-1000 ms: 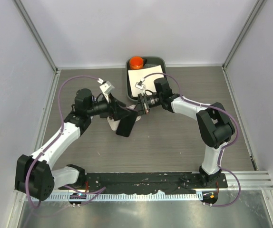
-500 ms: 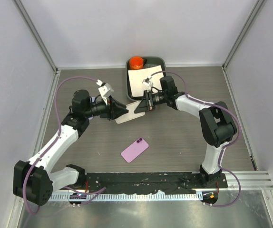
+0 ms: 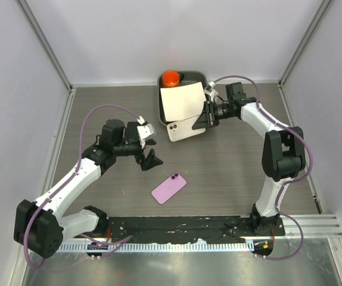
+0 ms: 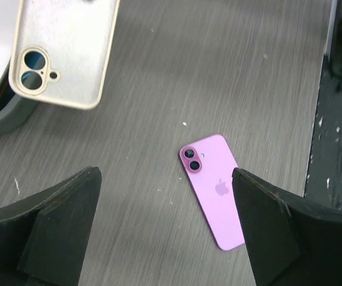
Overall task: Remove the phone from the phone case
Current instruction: Place the phone case at the center of the board.
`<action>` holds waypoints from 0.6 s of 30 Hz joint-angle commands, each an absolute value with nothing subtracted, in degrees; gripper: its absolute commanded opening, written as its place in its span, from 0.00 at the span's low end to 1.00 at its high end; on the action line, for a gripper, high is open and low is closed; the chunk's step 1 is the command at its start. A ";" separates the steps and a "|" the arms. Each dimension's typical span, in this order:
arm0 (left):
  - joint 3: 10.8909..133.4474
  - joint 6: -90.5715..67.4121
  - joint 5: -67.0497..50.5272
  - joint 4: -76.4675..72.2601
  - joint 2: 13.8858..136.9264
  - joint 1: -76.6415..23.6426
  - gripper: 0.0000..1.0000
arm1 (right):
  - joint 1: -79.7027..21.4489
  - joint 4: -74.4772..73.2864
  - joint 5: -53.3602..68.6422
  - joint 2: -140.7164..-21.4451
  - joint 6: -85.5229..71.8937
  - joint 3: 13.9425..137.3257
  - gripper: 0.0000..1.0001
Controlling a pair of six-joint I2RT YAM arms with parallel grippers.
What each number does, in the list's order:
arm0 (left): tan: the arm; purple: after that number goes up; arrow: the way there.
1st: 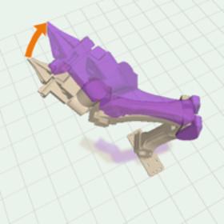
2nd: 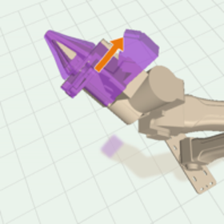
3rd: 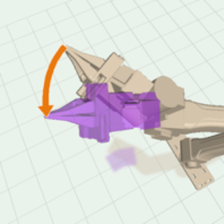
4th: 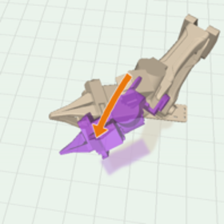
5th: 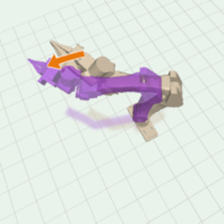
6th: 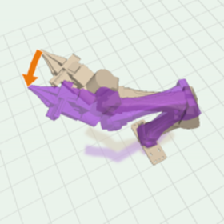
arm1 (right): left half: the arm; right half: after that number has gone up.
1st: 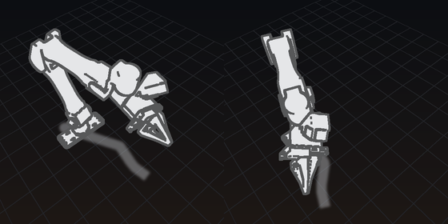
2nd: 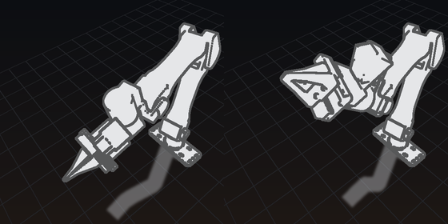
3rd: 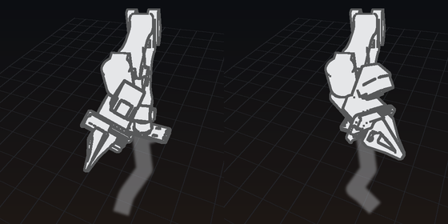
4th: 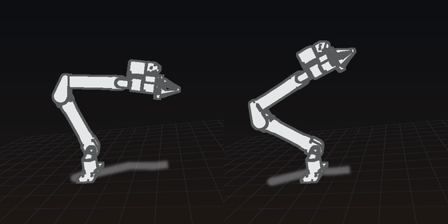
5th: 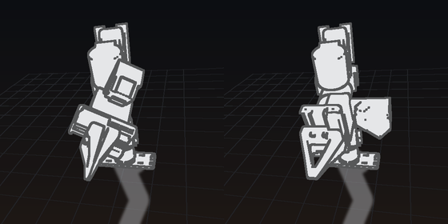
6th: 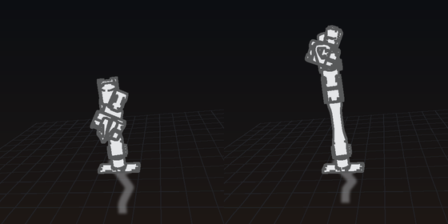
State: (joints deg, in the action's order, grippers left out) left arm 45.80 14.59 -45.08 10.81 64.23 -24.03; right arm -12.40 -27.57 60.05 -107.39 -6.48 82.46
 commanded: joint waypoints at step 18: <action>47.72 27.42 -25.05 19.42 74.17 -40.78 1.00 | 20.11 -48.43 60.64 -89.55 7.84 72.95 0.01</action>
